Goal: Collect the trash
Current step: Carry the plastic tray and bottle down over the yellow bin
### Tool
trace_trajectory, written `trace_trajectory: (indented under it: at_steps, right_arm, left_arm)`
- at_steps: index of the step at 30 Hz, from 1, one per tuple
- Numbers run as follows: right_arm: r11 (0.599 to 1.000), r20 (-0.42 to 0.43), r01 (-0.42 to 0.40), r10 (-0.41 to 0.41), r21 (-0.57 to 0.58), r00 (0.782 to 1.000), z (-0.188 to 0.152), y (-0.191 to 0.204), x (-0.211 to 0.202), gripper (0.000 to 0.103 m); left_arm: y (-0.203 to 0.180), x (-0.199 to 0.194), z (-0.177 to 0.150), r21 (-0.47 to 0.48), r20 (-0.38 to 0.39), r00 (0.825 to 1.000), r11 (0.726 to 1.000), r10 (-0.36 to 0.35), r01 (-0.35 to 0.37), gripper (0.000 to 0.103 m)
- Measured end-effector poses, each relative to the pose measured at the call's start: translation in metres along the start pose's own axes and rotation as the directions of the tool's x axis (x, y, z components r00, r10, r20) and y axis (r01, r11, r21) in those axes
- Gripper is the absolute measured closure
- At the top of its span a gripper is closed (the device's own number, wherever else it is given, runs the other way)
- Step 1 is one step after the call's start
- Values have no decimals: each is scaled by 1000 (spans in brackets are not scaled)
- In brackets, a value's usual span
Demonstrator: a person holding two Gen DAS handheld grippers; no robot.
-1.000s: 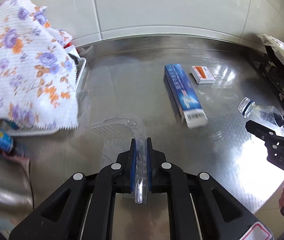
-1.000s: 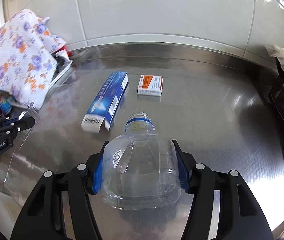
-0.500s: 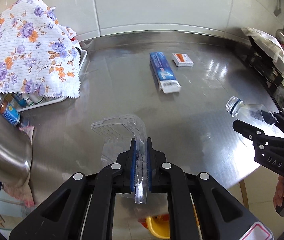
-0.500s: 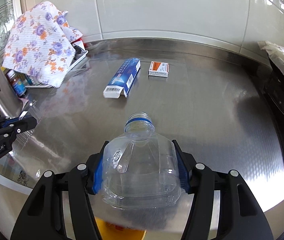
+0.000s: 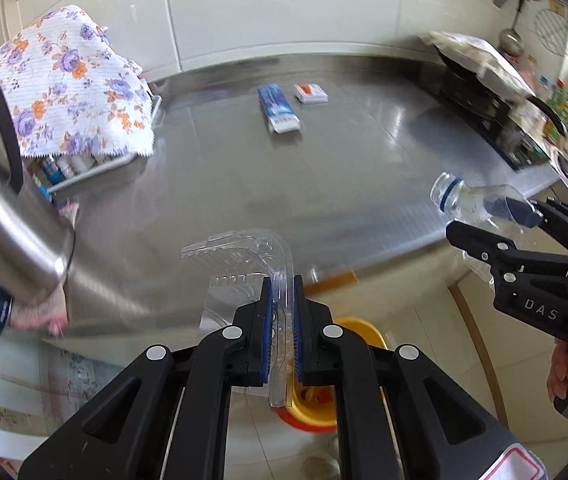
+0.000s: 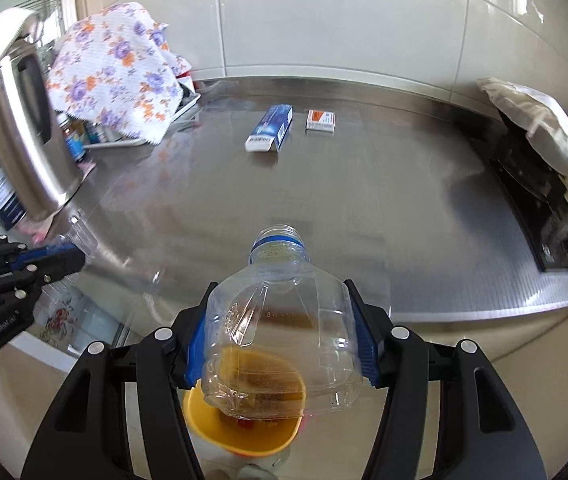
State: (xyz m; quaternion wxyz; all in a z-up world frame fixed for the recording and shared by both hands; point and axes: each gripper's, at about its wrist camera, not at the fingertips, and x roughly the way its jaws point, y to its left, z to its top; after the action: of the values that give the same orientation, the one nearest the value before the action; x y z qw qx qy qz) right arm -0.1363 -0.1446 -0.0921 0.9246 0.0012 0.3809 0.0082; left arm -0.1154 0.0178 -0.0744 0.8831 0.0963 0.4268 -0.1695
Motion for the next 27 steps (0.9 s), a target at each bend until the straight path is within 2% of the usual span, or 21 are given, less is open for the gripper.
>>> trace_trajectory:
  at_steps: [6,13,22,27]
  right_arm:
    - [1000,-27,-5,5,-12,1000,-41,7,-20,43]
    - [999,-89,-26,24,-23,996,-78,9,-20,43]
    - [995,-206,-90,77,-53,976,-114,6,21,43]
    - [986,-293,-147,117,-81,949,-138,9,61,42]
  left_arm:
    - [-19,-5,-39,14,-46,999,1000,-28,28,93]
    - [-37,11,-72,33,-121,991,998,-56,61,93]
    - [-51,70,-109,36,-252,964,994,-90,102,93]
    - [-54,115,-127,47,-321,940,990,-114,136,93]
